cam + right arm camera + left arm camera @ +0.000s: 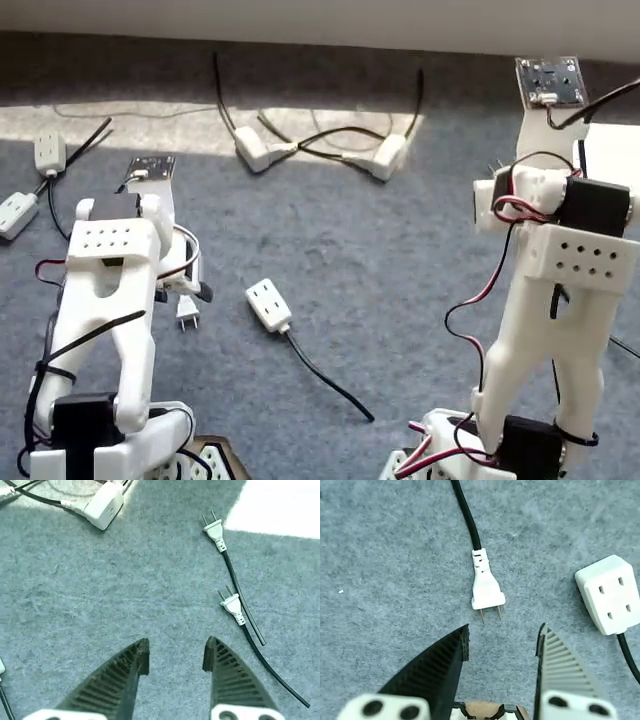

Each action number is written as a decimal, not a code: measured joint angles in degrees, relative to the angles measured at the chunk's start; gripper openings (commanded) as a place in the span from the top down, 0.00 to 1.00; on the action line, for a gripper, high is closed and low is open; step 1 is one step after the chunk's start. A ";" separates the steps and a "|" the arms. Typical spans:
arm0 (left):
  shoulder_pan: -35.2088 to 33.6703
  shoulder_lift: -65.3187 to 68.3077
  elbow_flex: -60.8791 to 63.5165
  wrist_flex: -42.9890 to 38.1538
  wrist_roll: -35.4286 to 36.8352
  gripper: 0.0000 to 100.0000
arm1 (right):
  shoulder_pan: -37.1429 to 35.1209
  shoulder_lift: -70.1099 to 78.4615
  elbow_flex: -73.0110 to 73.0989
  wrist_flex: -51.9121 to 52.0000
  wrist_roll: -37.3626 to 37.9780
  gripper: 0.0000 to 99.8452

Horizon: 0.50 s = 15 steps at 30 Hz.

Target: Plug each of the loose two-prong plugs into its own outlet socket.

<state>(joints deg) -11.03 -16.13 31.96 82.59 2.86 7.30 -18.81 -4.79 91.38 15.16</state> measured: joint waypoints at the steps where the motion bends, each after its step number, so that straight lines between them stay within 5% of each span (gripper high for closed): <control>1: 0.00 0.00 0.00 -0.18 0.00 0.77 | 0.53 0.00 1.76 -1.76 0.00 0.82; 15: 4.84 0.00 9.49 -9.41 0.09 0.77 | 6.68 0.09 14.33 -16.79 0.09 0.82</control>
<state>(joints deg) -6.20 -16.13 41.45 73.19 2.95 13.98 -18.73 9.54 74.59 15.25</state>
